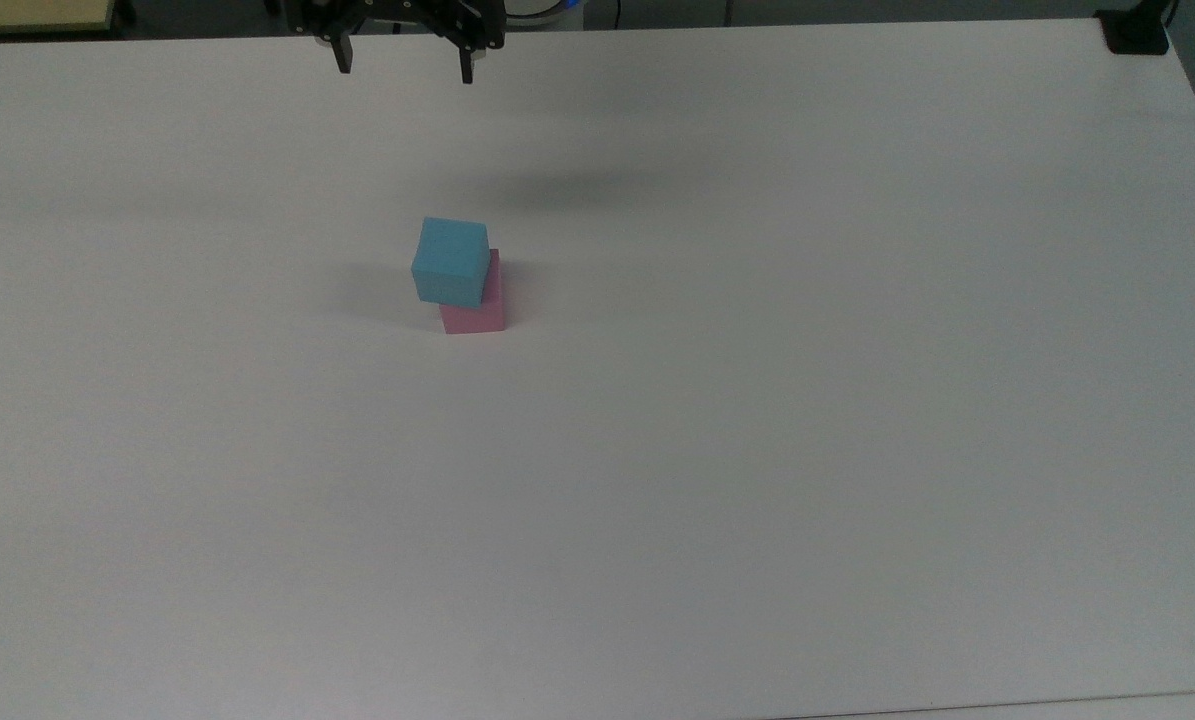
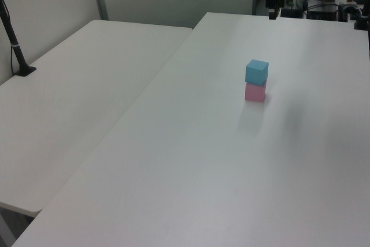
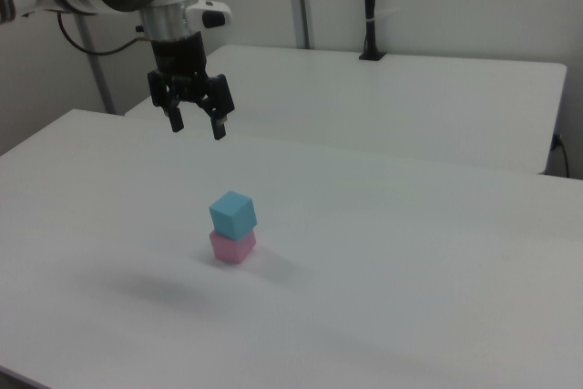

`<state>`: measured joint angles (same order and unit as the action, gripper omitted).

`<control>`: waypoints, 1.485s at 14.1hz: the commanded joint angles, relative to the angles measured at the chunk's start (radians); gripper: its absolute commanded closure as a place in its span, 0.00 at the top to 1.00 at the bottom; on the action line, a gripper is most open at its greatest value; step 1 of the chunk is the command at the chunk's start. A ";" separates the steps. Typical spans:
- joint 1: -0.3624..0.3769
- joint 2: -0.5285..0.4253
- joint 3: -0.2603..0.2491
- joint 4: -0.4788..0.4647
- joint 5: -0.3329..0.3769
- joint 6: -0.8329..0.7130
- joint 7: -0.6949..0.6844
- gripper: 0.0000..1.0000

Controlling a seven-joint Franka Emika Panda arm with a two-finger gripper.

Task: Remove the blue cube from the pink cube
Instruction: 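Lower the open gripper down onto the light-blue cube atop the pink cube, then close the gripper on the light-blue cube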

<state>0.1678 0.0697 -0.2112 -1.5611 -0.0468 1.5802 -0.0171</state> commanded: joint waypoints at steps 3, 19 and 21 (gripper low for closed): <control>0.007 -0.002 0.012 -0.033 0.015 -0.011 0.009 1.00; 0.027 0.259 0.010 -0.137 -0.021 0.281 -0.001 0.40; 0.022 0.243 0.010 -0.132 -0.019 0.270 -0.015 0.12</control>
<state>0.1865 0.3562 -0.2022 -1.6606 -0.0559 1.8393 -0.0173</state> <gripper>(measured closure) 0.300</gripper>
